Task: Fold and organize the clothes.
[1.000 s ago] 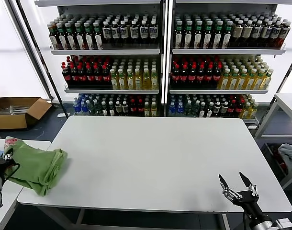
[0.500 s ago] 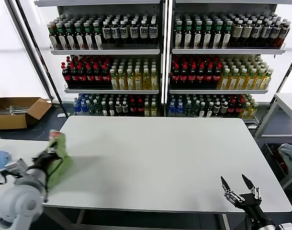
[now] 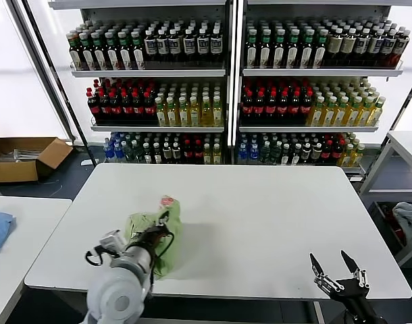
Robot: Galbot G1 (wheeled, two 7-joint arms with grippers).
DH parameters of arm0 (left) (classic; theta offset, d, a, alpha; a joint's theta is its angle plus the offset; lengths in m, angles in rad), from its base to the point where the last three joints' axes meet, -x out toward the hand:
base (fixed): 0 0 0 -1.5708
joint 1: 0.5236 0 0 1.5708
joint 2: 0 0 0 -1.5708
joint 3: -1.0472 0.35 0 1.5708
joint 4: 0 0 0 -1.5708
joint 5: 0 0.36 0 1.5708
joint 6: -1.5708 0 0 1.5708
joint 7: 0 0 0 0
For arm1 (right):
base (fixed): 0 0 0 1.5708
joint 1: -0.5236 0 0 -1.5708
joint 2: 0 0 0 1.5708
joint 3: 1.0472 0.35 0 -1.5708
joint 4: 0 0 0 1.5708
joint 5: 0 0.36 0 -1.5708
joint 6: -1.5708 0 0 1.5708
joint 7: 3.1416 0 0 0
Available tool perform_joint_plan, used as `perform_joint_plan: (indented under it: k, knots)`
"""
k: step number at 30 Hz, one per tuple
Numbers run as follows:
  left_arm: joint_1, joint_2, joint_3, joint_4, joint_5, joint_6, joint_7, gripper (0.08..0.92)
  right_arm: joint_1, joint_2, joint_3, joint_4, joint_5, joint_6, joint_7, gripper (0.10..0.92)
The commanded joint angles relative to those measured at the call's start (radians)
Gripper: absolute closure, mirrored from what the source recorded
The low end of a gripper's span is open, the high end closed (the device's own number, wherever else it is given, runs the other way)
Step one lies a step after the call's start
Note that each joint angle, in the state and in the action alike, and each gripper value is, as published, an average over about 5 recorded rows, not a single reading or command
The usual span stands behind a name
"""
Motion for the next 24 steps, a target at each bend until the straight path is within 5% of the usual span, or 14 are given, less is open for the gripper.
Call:
perform_joint_plan:
  k: [1,6,14,24]
  knots:
    - [-0.103,-0.113,0.170,0.113,-0.054,-0.023,-0.010,0.877,-0.017,0.015,-0.032,0.035,-0.046,-0.013,0.007,0.203]
    - [-0.098,-0.086,0.160,0.083,-0.061,-0.028,0.049,0.846,-0.011,0.014,-0.087,0.044,-0.078,-0.034,0.023,0.203]
    - [-0.026,-0.031,0.093,-0.061,-0.123,-0.014,0.110,0.621,0.064,-0.034,-0.209,0.031,-0.122,-0.105,0.076,0.203]
    - [0.139,0.144,-0.291,-0.155,-0.086,0.040,0.286,0.335,0.283,-0.142,-0.492,-0.075,-0.086,-0.258,0.215,0.203]
